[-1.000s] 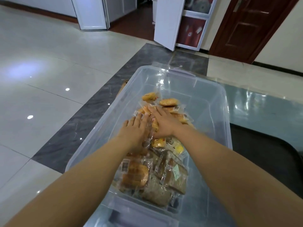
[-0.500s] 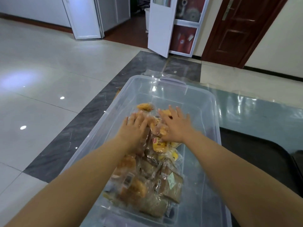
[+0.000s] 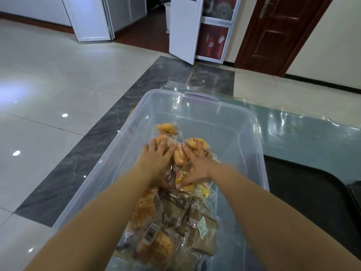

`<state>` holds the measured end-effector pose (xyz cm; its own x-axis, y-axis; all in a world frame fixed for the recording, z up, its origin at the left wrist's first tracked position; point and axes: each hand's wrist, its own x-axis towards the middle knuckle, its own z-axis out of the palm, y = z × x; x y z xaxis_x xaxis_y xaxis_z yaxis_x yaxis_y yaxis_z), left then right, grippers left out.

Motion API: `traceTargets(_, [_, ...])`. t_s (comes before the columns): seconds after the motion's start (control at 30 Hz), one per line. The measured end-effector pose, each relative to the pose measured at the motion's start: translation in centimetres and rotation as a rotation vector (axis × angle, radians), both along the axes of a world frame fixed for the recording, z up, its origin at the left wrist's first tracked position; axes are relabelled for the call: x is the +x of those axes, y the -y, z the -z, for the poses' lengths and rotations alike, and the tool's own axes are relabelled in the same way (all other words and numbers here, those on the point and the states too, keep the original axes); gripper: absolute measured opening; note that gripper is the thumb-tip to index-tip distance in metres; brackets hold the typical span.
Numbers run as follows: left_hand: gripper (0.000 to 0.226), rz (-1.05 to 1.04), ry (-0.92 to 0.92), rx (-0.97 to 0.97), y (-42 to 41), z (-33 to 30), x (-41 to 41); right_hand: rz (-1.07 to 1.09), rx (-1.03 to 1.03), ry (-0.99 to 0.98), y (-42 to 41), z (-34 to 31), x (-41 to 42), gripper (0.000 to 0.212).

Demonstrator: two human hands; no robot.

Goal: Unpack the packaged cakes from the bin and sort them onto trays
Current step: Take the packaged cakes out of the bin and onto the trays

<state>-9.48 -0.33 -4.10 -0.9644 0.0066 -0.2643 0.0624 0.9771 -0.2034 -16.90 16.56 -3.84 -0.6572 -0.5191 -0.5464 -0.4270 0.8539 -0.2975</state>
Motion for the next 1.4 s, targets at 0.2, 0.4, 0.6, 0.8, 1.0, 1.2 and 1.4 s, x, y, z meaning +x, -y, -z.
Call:
traceTargets(0.2, [0.124, -0.01, -0.052, 0.092, -0.1, 0.2, 0.9, 0.025, -0.039, -0.086, 0.4, 1.3, 0.6, 0.12])
traceTargets(0.4, [0.119, -0.043, -0.09, 0.255, 1.0, 0.0, 1.4, 0.068, -0.082, -0.144, 0.0, 1.6, 0.1, 0.112])
traceTargets(0.6, [0.122, -0.089, 0.03, 0.201, 0.5, 0.6, 0.8, 0.129, -0.04, -0.126, 0.3, 2.3, -0.8, 0.111])
traceTargets(0.8, [0.093, -0.058, -0.08, 0.162, 0.0, 0.4, 0.7, 0.108, -0.115, -0.321, 0.5, 2.2, 0.0, 0.063])
traceTargets(1.0, [0.06, -0.053, -0.157, 0.193, -0.9, -0.8, 1.2, 0.028, -0.072, -0.451, 0.3, -0.3, 2.1, 0.057])
traceTargets(1.2, [0.051, -0.043, -0.324, 0.24, -0.5, -3.4, 2.5, 0.067, -0.216, -0.446, 0.0, -3.2, 4.3, 0.053])
traceTargets(1.4, [0.065, -0.025, -0.469, 0.262, -0.4, -7.7, 4.4, 0.04, -0.36, -0.593, -0.9, -7.2, 5.3, 0.052])
